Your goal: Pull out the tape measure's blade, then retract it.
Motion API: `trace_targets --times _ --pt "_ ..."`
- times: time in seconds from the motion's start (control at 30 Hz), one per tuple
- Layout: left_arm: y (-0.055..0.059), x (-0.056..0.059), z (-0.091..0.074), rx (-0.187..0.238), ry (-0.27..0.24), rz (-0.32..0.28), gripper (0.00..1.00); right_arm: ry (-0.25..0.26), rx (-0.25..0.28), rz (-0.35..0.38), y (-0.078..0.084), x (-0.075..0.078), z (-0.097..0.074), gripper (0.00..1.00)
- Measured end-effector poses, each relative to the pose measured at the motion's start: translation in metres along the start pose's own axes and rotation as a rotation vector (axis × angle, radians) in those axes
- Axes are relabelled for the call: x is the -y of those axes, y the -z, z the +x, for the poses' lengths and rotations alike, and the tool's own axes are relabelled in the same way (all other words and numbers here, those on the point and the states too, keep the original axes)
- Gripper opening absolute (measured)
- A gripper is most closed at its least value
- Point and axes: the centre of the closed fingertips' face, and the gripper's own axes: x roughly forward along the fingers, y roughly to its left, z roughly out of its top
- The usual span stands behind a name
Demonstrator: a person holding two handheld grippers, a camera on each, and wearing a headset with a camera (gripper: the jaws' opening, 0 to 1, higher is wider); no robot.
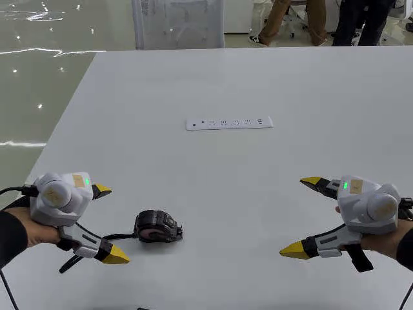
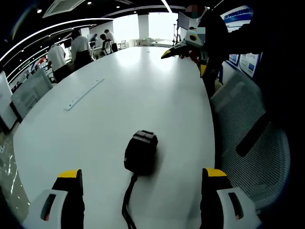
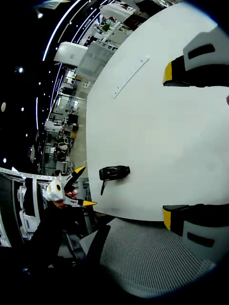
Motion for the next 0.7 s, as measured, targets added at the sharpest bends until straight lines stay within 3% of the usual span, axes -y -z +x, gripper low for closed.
trace_targets --times 0.07,0.17,0.2,0.27,0.33,0.53,0.7 --pt "0.002 -0.001 0.003 -0.024 0.011 0.014 1.00 -0.025 0.003 -0.017 -0.002 -0.001 0.008 1.00" --pt "0.006 -0.003 0.009 -0.099 0.017 0.072 1.00 -0.050 -0.007 -0.032 -0.003 -0.002 0.021 1.00" --pt "0.004 -0.002 0.012 -0.103 0.023 0.098 1.00 -0.063 -0.010 -0.038 -0.004 -0.002 0.026 1.00" --pt "-0.002 0.002 0.017 -0.098 0.060 0.084 0.96 -0.085 -0.019 -0.038 -0.005 -0.003 0.034 1.00" --pt "-0.005 0.000 0.023 -0.102 0.059 0.099 0.94 -0.107 -0.025 -0.043 -0.005 -0.004 0.042 0.97" --pt "-0.006 -0.002 0.039 -0.158 0.102 0.151 0.87 -0.155 -0.038 -0.066 -0.013 -0.008 0.067 0.97" --pt "-0.016 0.001 0.053 -0.167 0.147 0.193 0.75 -0.188 -0.046 -0.090 -0.024 -0.013 0.088 0.97"
